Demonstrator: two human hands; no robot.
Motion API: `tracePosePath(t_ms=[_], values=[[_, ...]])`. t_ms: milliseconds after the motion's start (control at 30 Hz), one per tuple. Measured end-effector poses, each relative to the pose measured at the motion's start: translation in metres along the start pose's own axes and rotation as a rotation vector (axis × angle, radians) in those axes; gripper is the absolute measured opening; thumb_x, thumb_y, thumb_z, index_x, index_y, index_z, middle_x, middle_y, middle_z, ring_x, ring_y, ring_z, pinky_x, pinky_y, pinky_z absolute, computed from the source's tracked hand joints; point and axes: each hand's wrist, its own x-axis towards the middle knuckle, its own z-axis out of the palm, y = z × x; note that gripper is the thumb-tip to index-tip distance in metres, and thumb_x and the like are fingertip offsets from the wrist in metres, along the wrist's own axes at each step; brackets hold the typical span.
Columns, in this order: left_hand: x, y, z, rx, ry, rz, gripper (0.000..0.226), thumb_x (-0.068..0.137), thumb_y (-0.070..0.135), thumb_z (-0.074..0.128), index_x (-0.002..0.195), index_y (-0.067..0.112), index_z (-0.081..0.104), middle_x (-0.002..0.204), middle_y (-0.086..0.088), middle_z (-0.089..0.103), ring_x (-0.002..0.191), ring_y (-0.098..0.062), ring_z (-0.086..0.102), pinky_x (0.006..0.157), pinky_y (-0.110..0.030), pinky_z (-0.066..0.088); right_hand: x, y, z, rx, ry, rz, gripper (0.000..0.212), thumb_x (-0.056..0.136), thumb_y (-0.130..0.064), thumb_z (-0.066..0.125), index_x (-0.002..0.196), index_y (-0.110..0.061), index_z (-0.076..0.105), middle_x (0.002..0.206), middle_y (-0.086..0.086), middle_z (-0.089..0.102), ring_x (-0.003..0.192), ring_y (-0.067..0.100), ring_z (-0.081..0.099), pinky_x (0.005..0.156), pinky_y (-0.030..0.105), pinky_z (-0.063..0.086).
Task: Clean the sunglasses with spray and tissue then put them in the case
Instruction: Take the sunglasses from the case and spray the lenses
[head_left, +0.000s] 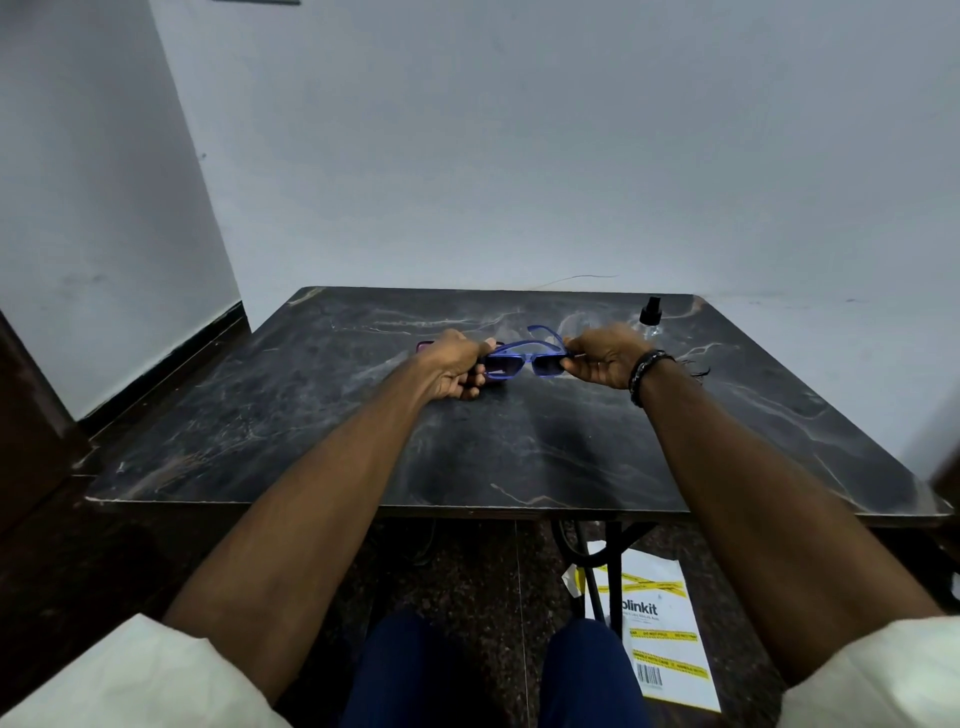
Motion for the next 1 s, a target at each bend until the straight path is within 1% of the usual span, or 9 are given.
tracePosePath(t_ms=[100, 167, 200, 267, 333, 467, 667, 867, 1000], values=[[0.001, -0.003, -0.001, -0.009, 0.012, -0.005, 0.021, 0.102, 0.026, 0.051, 0.096, 0.007, 0.058, 0.058, -0.002, 0.043, 0.044, -0.01, 0.045, 0.042, -0.022, 0.043, -0.001, 0.0, 0.001, 0.0, -0.004, 0.0, 0.008, 0.098, -0.003, 0.052, 0.102, 0.002, 0.057, 0.078, 0.012, 0.06, 0.037, 0.01, 0.06, 0.042, 0.019, 0.053], [0.003, -0.005, -0.002, -0.014, 0.026, -0.006, 0.022, 0.102, 0.026, 0.051, 0.101, 0.006, 0.058, 0.058, -0.002, 0.044, 0.044, -0.011, 0.047, 0.042, -0.023, 0.043, -0.002, 0.0, 0.002, -0.012, -0.007, -0.003, 0.006, 0.098, -0.003, 0.052, 0.096, 0.001, 0.057, 0.08, 0.011, 0.058, 0.041, 0.011, 0.061, 0.043, 0.019, 0.054], [0.004, -0.006, -0.002, -0.017, 0.033, -0.007, 0.023, 0.102, 0.027, 0.05, 0.102, 0.005, 0.058, 0.058, -0.001, 0.044, 0.044, -0.011, 0.048, 0.042, -0.023, 0.044, -0.003, 0.0, 0.002, -0.019, -0.009, -0.005, 0.008, 0.098, -0.003, 0.052, 0.092, 0.0, 0.057, 0.082, 0.011, 0.057, 0.046, 0.013, 0.062, 0.044, 0.019, 0.054], [0.006, -0.007, -0.002, -0.029, 0.048, -0.005, 0.023, 0.102, 0.028, 0.05, 0.1, 0.006, 0.057, 0.058, -0.002, 0.044, 0.045, -0.012, 0.049, 0.041, -0.023, 0.044, -0.005, 0.0, 0.003, -0.038, -0.01, -0.005, 0.011, 0.097, -0.001, 0.051, 0.087, -0.002, 0.055, 0.086, 0.012, 0.056, 0.059, 0.016, 0.061, 0.045, 0.019, 0.055], [0.006, -0.007, -0.002, -0.036, 0.059, -0.002, 0.024, 0.103, 0.029, 0.05, 0.096, 0.007, 0.056, 0.058, -0.002, 0.044, 0.046, -0.012, 0.049, 0.041, -0.023, 0.044, -0.006, 0.0, 0.005, -0.038, -0.012, -0.003, 0.014, 0.097, -0.001, 0.05, 0.084, -0.002, 0.055, 0.084, 0.011, 0.054, 0.063, 0.017, 0.059, 0.045, 0.02, 0.055], [0.008, -0.009, -0.001, -0.043, 0.082, 0.012, 0.024, 0.103, 0.029, 0.049, 0.096, 0.007, 0.054, 0.06, -0.002, 0.045, 0.047, -0.013, 0.05, 0.042, -0.024, 0.044, -0.007, 0.001, 0.007, -0.031, 0.01, -0.008, 0.017, 0.098, -0.002, 0.05, 0.082, -0.003, 0.054, 0.081, 0.01, 0.052, 0.064, 0.018, 0.058, 0.043, 0.02, 0.054], [0.01, -0.012, -0.001, -0.063, 0.104, 0.018, 0.025, 0.103, 0.031, 0.048, 0.098, 0.007, 0.056, 0.061, -0.002, 0.045, 0.048, -0.013, 0.051, 0.043, -0.025, 0.045, -0.007, 0.002, 0.008, -0.029, 0.022, -0.006, 0.017, 0.098, -0.002, 0.05, 0.081, -0.001, 0.054, 0.081, 0.011, 0.053, 0.062, 0.017, 0.058, 0.043, 0.02, 0.054], [0.011, -0.013, -0.001, -0.094, 0.147, 0.029, 0.028, 0.103, 0.032, 0.048, 0.092, 0.008, 0.053, 0.062, -0.002, 0.047, 0.048, -0.012, 0.053, 0.042, -0.025, 0.046, -0.005, 0.001, 0.01, -0.039, 0.028, 0.01, 0.015, 0.098, -0.004, 0.05, 0.084, -0.001, 0.054, 0.088, 0.014, 0.056, 0.064, 0.019, 0.061, 0.046, 0.022, 0.055], [0.012, -0.013, 0.0, -0.144, 0.198, 0.033, 0.028, 0.102, 0.031, 0.05, 0.095, 0.005, 0.054, 0.063, -0.003, 0.048, 0.046, -0.012, 0.053, 0.04, -0.023, 0.047, -0.005, 0.001, 0.013, -0.01, 0.022, 0.005, 0.014, 0.098, -0.002, 0.049, 0.085, 0.001, 0.054, 0.083, 0.013, 0.056, 0.065, 0.02, 0.061, 0.044, 0.021, 0.055]])
